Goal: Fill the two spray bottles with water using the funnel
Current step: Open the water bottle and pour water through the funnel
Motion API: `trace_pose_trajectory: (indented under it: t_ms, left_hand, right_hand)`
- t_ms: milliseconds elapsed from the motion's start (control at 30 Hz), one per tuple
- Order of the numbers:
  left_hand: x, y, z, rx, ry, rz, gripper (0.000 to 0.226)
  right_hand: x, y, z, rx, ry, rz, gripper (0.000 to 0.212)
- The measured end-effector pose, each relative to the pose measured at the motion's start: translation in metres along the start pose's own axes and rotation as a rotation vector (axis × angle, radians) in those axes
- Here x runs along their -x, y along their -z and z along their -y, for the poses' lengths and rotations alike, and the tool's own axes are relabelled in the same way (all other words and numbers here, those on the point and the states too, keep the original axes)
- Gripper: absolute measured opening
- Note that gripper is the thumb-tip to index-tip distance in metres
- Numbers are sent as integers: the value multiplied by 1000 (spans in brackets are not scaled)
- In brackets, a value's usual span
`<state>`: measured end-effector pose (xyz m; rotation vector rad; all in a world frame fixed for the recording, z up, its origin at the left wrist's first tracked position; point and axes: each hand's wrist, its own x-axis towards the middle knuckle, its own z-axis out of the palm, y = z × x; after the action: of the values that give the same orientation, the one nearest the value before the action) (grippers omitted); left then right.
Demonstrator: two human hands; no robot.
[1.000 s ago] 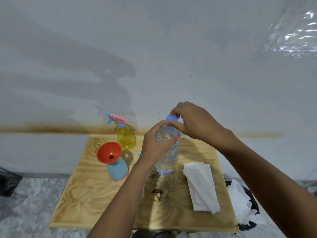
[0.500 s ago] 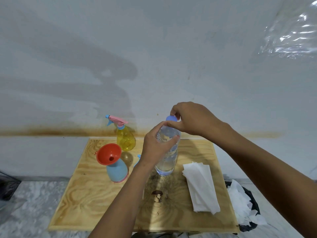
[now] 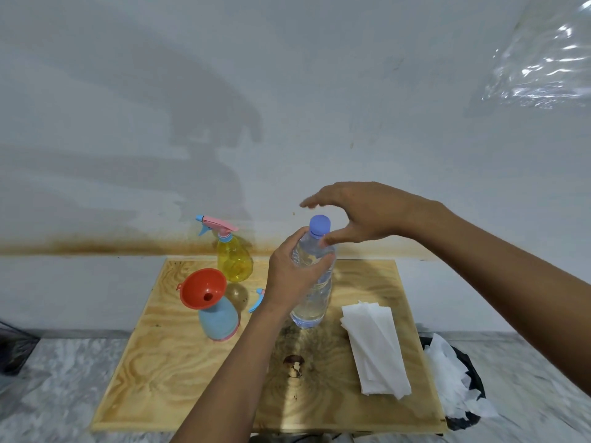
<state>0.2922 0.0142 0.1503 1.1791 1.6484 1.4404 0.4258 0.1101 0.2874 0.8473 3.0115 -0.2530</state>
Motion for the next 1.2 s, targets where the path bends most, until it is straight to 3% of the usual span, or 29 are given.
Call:
trace_pose_trajectory:
  t_ms: [67, 133, 300, 400, 533, 667, 733, 800, 967, 1200]
  left_hand:
    - [0, 0, 1, 2, -4, 5, 62]
    - [0, 1, 0, 3, -7, 13, 61]
    - [0, 1, 1, 13, 10, 8, 73]
    - [0, 1, -1, 18, -9, 4, 69]
    - [1, 1, -3, 27, -28, 16, 58]
    - [3, 1, -2, 17, -25, 2, 52]
    - [3, 1, -2, -2, -32, -7, 51]
    - [3, 0, -2, -12, -33, -10, 53]
    - [1, 2, 1, -50, -39, 0, 67]
    - [1, 3, 0, -50, -39, 12, 65]
  right_hand:
    - [-3, -6, 3, -10, -94, -71, 64]
    - [-7, -13, 2, 46, -140, -93, 56]
    - [-4, -14, 1, -14, -73, -103, 36]
    - [2, -18, 3, -218, -22, -238, 27]
    - [20, -47, 4, -492, -39, -501, 33]
    - [48, -109, 9, -743, -286, -734, 37]
    - [61, -152, 9, -742, -407, -790, 35]
    - [72, -196, 7, -694, -493, -726, 34]
    - [85, -279, 5, -608, -695, -331, 37]
    - [69, -325, 14, -406, -748, -116, 35]
